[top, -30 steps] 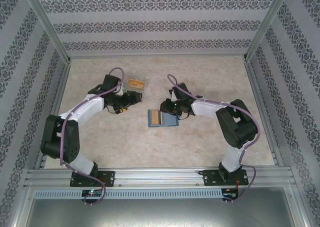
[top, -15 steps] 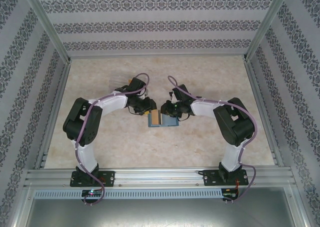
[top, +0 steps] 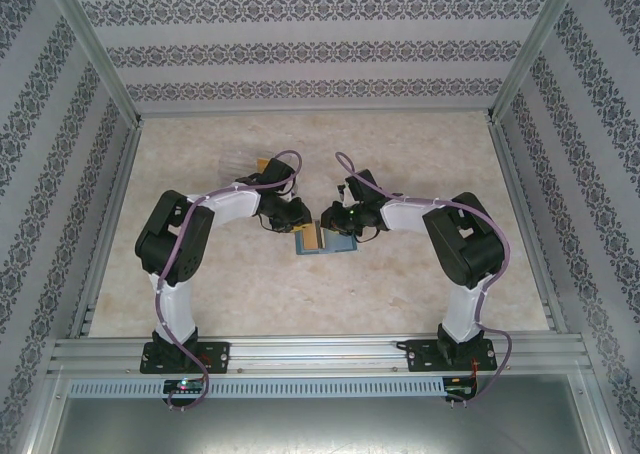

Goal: Take the credit cards out of the card holder

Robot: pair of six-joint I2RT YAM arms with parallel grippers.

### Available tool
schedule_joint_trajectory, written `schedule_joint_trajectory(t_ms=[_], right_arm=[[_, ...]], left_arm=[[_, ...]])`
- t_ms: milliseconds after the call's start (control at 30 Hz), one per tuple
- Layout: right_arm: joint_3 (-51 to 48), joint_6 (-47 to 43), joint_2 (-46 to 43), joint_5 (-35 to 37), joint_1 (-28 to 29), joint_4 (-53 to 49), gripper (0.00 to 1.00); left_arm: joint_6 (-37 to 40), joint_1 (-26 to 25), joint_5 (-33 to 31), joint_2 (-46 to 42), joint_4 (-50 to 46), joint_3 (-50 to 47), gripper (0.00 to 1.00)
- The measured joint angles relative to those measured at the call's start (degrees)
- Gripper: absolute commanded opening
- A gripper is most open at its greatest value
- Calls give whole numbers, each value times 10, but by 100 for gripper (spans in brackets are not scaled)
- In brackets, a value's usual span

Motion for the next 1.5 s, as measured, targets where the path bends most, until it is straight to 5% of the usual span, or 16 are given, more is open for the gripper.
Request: schedule_joint_trajectory(t_ms=[567,967,1167,1500], right_arm=[[7,0,13,-32,-4,8,22],[7,0,16,-38,-7,10,11],[7,-4,16,-35,-7,10,0],[-13,-33,-21,-9,-7,12,0]], left_arm=[[3,0,0,2,0,0,19],[7,1,0,4,0,0,12],[7,1,0,4,0,0,14],[24,1,0,2,-12,14,19]])
